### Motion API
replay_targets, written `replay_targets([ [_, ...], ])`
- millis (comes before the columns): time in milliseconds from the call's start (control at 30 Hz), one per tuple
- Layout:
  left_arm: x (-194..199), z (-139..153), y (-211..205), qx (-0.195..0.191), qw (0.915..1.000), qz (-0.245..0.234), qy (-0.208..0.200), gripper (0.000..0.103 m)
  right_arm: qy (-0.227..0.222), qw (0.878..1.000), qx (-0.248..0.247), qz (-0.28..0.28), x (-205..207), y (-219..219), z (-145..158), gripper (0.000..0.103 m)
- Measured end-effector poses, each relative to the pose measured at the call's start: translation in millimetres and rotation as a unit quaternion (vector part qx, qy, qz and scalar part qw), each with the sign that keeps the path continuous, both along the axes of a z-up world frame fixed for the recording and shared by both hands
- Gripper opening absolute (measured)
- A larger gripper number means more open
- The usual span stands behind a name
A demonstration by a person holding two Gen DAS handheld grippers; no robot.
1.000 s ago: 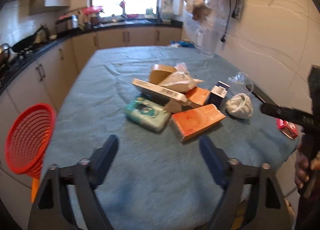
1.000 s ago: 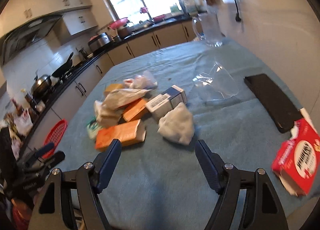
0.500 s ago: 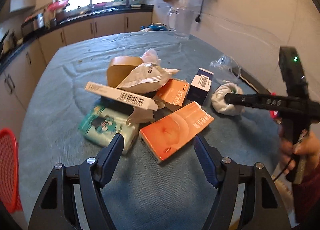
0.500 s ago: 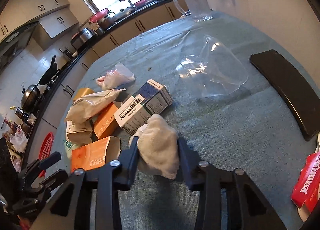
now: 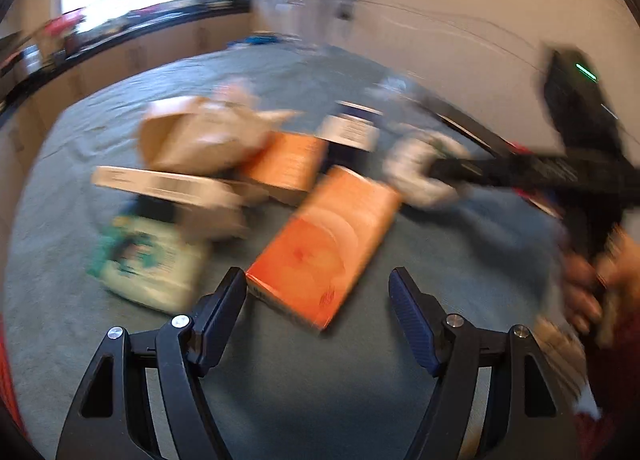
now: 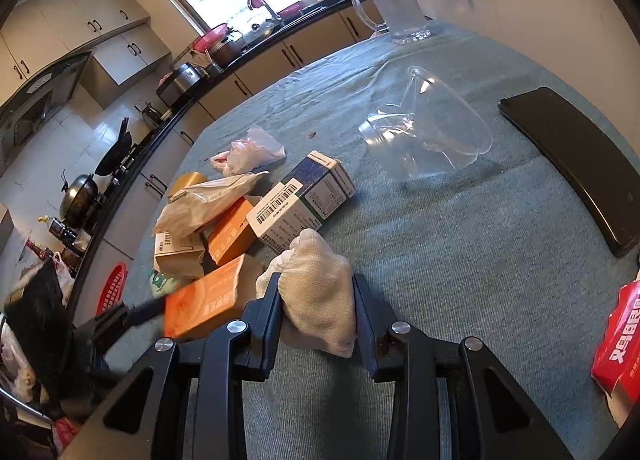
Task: Collect trash
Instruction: 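Grasp the orange tissue box with the left tool while the right tool holds the cloth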
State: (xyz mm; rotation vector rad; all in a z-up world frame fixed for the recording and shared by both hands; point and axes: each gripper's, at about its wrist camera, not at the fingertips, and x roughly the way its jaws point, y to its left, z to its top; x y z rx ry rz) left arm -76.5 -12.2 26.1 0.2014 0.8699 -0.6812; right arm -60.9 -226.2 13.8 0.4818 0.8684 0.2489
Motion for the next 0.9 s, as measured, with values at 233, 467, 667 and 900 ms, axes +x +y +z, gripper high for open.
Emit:
replay_targets([
  [233, 3, 6, -10, 0.034, 0.9988, 0.008, -0.033, 0.084, -0.004, 1.0, -0.002, -0.007, -2, -6, 1, 0.036],
  [467, 22, -5, -27, 0.032, 0.9993, 0.016, -0.013, 0.083, -0.008, 1.0, -0.005, -0.016, -5, -12, 4, 0.036],
  [667, 21, -9, -31, 0.04, 0.9986, 0.034, -0.005, 0.055, -0.005, 1.0, 0.001, -0.018, -6, -16, 3, 0.036],
  [900, 7, 2, -15, 0.008, 0.9982, 0.057, -0.019, 0.047, -0.015, 1.0, 0.002, -0.013, -8, -10, 8, 0.036],
])
